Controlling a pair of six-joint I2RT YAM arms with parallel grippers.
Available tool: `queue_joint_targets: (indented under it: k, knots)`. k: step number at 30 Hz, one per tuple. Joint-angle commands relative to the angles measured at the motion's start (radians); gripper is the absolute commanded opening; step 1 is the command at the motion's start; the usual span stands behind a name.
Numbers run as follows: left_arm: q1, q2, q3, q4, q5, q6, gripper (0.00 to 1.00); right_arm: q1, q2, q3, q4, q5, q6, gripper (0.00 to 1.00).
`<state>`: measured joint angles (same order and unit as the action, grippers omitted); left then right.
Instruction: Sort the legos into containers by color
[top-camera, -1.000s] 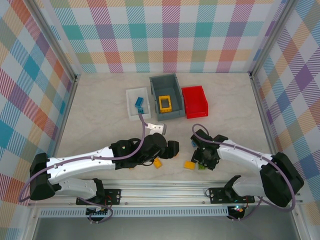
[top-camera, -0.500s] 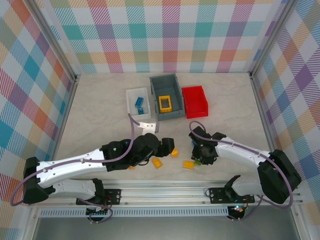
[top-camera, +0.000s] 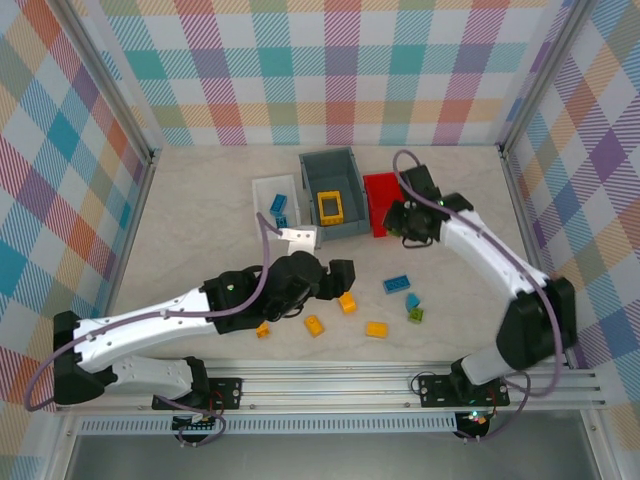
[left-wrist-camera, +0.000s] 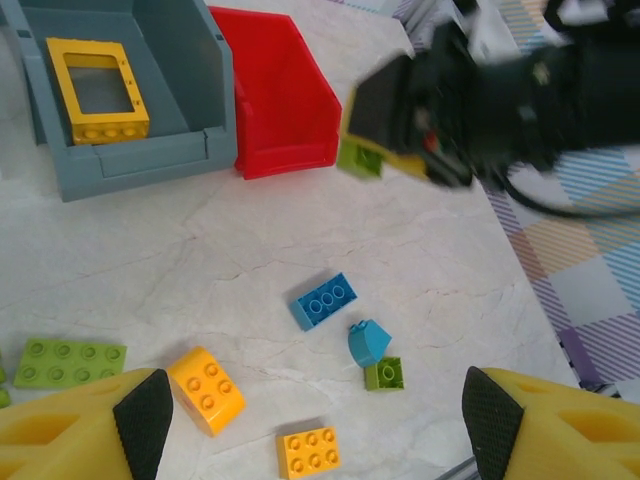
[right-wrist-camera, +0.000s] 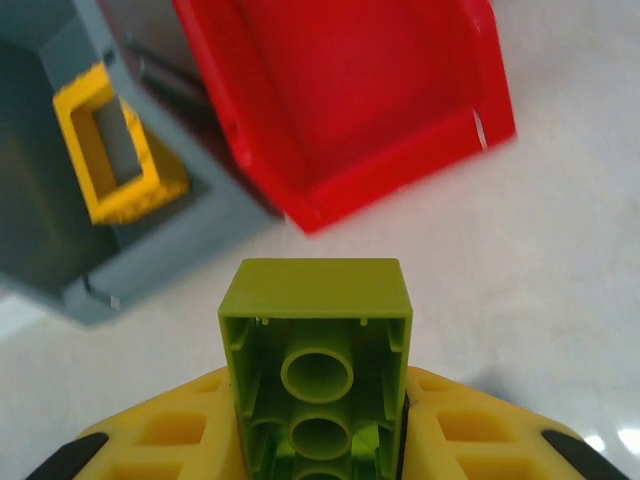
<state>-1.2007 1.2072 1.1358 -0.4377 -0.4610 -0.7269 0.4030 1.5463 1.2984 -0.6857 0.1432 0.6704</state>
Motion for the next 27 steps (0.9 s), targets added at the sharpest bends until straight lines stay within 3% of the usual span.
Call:
queue_joint_targets:
  k: [1,8,14,21,27]
  knots:
    - [0.013,0.043,0.049,0.029,0.02,0.037,0.78,-0.047,0.161,0.119,0.033,-0.06,-0.107,0.31]
    - [0.027,0.065,0.057,-0.005,0.013,0.022,0.78,-0.103,0.431,0.327,-0.024,-0.049,-0.127,0.34]
    - [0.048,0.055,0.048,-0.101,-0.01,-0.038,0.77,-0.111,0.501,0.381,-0.05,-0.068,-0.143,0.51]
    - [0.147,-0.014,-0.005,-0.352,-0.057,-0.261,0.74,-0.093,0.372,0.365,-0.032,-0.068,-0.157,0.63]
    - [0.278,-0.184,-0.182,-0.591,-0.072,-0.574,0.72,0.03,0.093,0.216,0.064,-0.039,-0.219,0.65]
